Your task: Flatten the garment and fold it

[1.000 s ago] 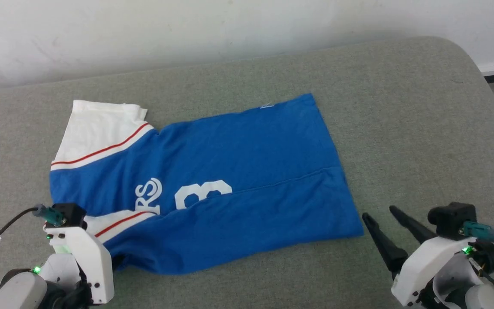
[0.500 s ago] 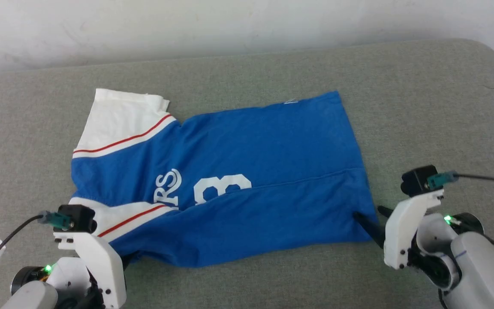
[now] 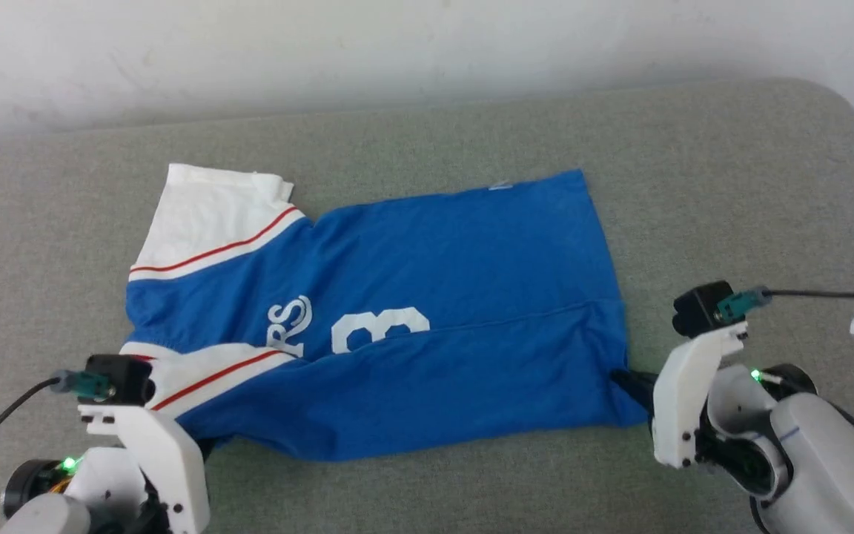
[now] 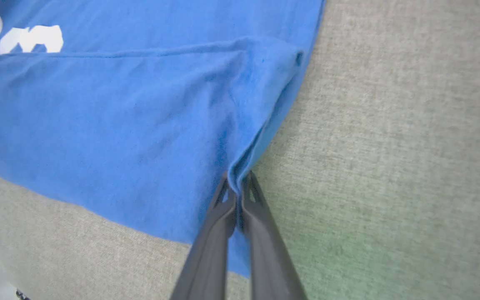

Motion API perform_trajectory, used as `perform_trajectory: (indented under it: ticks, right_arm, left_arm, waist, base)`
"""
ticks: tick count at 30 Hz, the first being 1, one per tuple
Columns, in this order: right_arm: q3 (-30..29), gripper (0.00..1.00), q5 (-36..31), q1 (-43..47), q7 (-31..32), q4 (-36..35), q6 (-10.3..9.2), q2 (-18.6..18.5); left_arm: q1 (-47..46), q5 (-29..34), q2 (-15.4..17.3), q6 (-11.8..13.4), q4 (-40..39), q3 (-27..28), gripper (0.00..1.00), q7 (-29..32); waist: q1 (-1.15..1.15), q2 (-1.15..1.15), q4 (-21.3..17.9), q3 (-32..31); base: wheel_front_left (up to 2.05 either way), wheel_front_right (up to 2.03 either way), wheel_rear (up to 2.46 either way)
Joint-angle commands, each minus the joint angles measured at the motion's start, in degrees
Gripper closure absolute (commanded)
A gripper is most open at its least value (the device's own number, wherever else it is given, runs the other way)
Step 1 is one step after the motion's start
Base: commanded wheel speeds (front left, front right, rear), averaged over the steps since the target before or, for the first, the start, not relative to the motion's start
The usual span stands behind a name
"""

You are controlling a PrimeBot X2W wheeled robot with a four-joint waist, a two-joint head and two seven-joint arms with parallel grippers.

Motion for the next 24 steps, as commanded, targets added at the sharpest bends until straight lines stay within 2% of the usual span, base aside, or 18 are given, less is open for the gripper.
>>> perform_trajectory:
  ticks: [1, 4, 8, 12, 15, 16, 17, 18, 24]
  right_arm:
    - [0.4, 1.0, 0.17, 2.39, -0.88, -1.74, 0.03, -0.62]
    - [-1.17, 1.0, -0.01, 5.62, -2.42, -6.86, 0.03, -2.32]
    - [-3.64, 1.0, -1.03, 12.56, -2.36, -13.11, 0.03, -2.79]
    - [-6.5, 1.0, -2.53, 20.38, -1.31, -16.84, 0.03, -1.26]
    - [-7.74, 1.0, -4.85, 23.96, -1.36, -17.2, 0.03, 0.38]
    - [-8.31, 0.69, -5.02, 24.65, -2.18, -16.86, 0.03, 1.57]
    - [-8.56, 0.0, -5.39, 25.1, -2.93, -16.39, 0.03, 2.4]
    - [-8.91, 0.0, -6.59, 25.32, -4.2, -15.87, 0.03, 2.82]
    - [-10.88, 0.0, -10.53, 25.69, -18.17, -17.09, 0.03, 5.86]
  left_arm:
    - [1.43, 0.66, 1.08, 0.87, -0.96, 0.78, 1.0, -0.66]
    - [3.36, 1.23, 2.43, 2.38, -2.73, 1.59, 1.0, -1.05]
    - [6.81, 0.85, 3.39, 3.79, -4.38, 2.11, 1.0, -1.15]
    - [10.22, -0.59, 2.9, 4.22, -4.47, 0.89, 1.0, 0.18]
    - [11.52, -2.29, 1.38, 3.78, -2.85, 0.01, 1.0, 0.8]
    - [11.76, -2.56, 0.97, 3.64, -2.09, -0.21, 1.0, 0.73]
    - [11.95, -2.96, 0.4, 3.6, -1.35, -0.24, 0.76, 0.52]
    - [12.06, -3.09, 0.01, 3.44, -0.67, -0.33, 0.0, 0.2]
    - [13.13, -3.18, -1.08, 4.99, 1.53, 2.94, 0.0, -5.1]
  waist:
    - [-0.01, 0.0, -0.4, -1.93]
    - [-0.01, 0.0, -0.51, -3.4]
    - [-0.01, 0.0, -0.8, -5.33]
    - [-0.01, 0.0, -0.97, -6.22]
    - [-0.01, 0.0, -1.19, -6.3]
    - [-0.01, 0.0, -1.3, -6.33]
    - [-0.01, 0.0, -1.35, -6.38]
    - [-0.01, 0.0, -1.37, -6.43]
    - [-0.01, 0.0, -1.41, -8.11]
  base:
    - [0.0, 0.0, 0.0]
    - [0.0, 0.0, 0.0]
    - [0.0, 0.0, 0.0]
    - [0.0, 0.0, 0.0]
    - [0.0, 0.0, 0.0]
    - [0.0, 0.0, 0.0]
    - [0.0, 0.0, 0.0]
    - [0.0, 0.0, 0.0]
    - [0.0, 0.0, 0.0]
